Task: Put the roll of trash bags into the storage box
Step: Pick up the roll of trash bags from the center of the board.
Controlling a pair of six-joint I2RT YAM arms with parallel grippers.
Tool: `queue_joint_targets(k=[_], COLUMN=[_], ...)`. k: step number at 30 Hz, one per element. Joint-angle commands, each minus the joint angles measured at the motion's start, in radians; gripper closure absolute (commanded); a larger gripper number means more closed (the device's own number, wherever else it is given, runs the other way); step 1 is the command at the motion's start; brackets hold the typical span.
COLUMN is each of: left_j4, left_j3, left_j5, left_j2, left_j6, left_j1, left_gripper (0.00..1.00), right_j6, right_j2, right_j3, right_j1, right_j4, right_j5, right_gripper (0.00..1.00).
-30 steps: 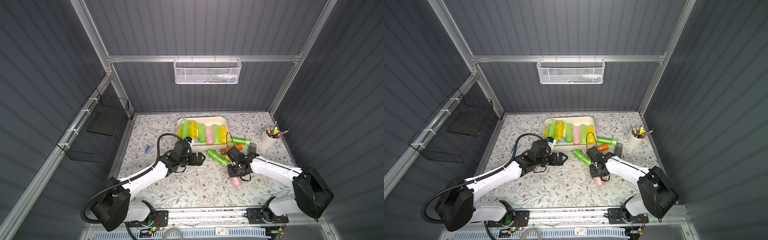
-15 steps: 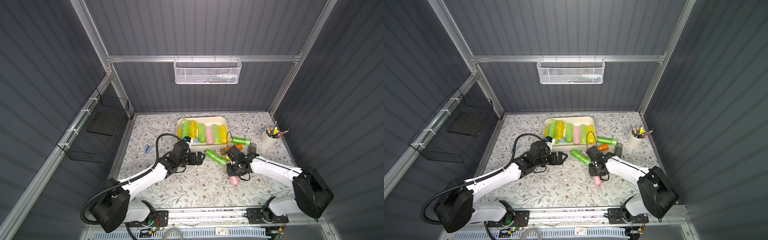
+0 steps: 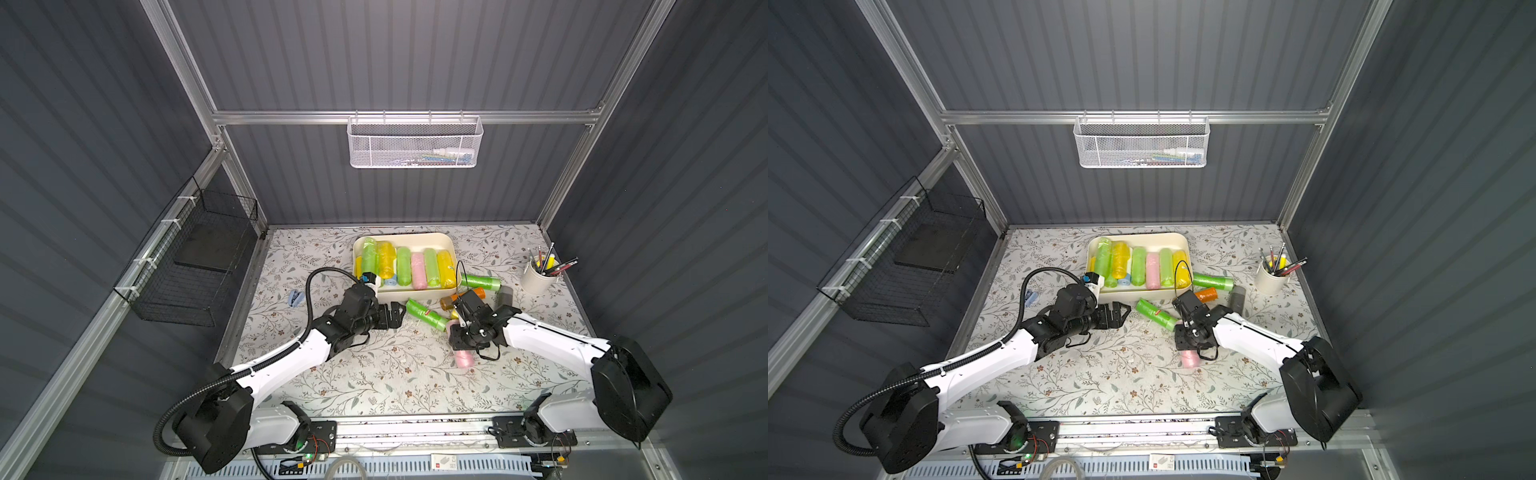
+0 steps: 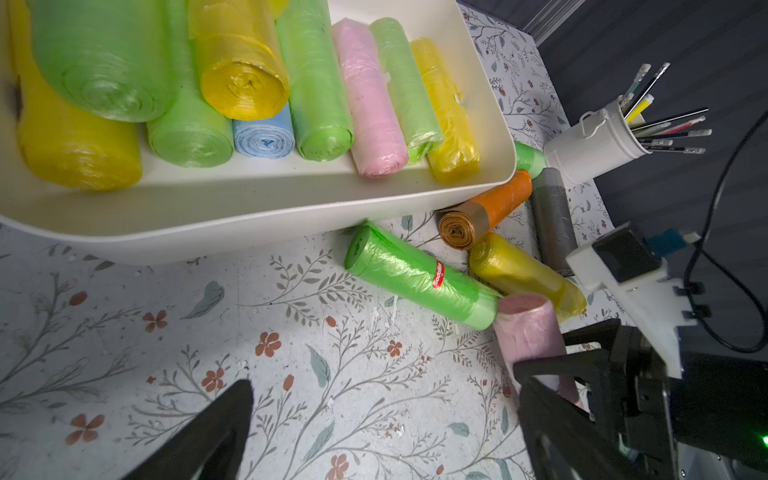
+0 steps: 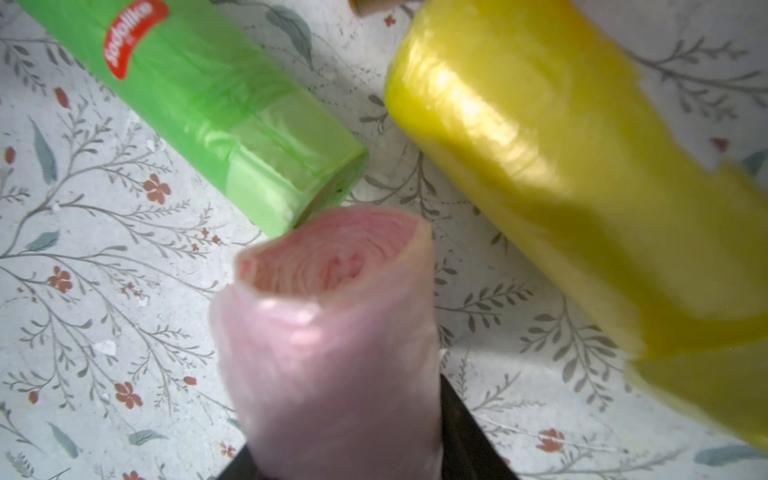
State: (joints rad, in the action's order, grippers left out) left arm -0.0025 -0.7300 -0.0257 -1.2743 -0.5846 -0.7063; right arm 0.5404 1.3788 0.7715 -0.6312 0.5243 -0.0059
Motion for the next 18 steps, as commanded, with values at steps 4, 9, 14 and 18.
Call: queue_joint_targets(k=[4, 9, 14, 18], left_j4=[0.017, 0.021, 0.063, 0.064], left_j3=[0.009, 0.007, 0.022, 0.003], left_j5=[0.009, -0.013, -0.033, -0.058], left_j2=[0.019, 0.041, 0.062, 0.052], left_j6=[-0.023, -0.011, -0.008, 0.020], left_j1=[-0.001, -0.001, -0.001, -0.001], left_gripper=[0.00, 0.00, 0.00, 0.00], right_j6=[0.025, 0.041, 0.063, 0.070], right_j2=[-0.050, -0.092, -0.122, -0.153], right_j3=[0.016, 0.005, 0.013, 0.033], right_j1=[-0.003, -0.003, -0.004, -0.004], right_j4=[-0.012, -0.047, -0.058, -0.054], right_j5=[-0.016, -0.047, -0.064, -0.062], right_gripper=[0.55, 0.56, 0.56, 0.56])
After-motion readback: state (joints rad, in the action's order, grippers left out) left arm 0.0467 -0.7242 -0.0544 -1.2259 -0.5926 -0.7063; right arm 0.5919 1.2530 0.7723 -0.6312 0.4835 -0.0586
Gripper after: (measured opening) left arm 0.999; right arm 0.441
